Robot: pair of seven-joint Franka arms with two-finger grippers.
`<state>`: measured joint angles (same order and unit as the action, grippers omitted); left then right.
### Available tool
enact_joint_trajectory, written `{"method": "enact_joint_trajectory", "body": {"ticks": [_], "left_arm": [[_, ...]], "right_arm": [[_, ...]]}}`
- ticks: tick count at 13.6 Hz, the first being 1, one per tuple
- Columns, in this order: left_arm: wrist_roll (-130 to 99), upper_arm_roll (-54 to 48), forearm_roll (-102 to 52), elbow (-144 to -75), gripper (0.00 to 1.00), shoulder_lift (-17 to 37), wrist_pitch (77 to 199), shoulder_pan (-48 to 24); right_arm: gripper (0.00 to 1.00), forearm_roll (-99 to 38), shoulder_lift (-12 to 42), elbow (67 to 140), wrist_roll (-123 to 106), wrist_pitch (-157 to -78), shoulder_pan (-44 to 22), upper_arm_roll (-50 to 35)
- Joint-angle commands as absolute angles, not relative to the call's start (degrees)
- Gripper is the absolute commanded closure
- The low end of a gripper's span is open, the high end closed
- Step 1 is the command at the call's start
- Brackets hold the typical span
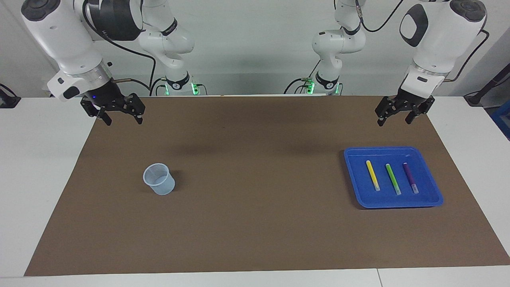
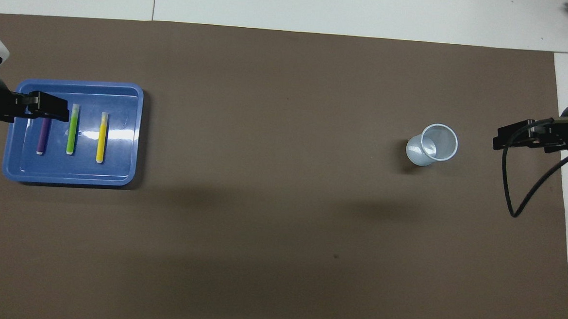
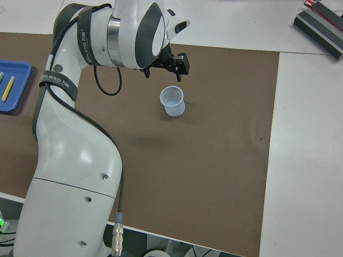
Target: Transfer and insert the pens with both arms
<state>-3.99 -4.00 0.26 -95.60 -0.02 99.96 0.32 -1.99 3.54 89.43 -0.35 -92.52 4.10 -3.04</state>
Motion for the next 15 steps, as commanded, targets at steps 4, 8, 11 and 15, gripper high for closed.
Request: {"method": "enact_joint_trajectory", "body": {"ticks": [4,8,11,15], "left_arm": [[-4.6,-3.7,0.1,-96.4,0.0,-0.5,100.7,0.0],[-4.4,-3.6,0.2,-96.5,0.0,-0.9,100.5,0.1],[-4.3,-3.5,0.2,-96.3,0.0,-1.3,99.9,0.3],[-4.3,-3.1,0.2,-97.0,0.0,-2.1,98.5,1.1]], "right_arm": [[0.0,-0.8,2.0,91.3,-1.2,-93.5,4.4,-3.4],[0.0,-0.8,2.0,91.3,-1.2,-93.5,4.4,-3.4],[0.0,-0.8,2.0,91.3,-1.2,-93.5,4.4,-3.4],[0.0,-0.8,2.1,91.3,-1.2,-93.5,4.4,-3.4]]}}
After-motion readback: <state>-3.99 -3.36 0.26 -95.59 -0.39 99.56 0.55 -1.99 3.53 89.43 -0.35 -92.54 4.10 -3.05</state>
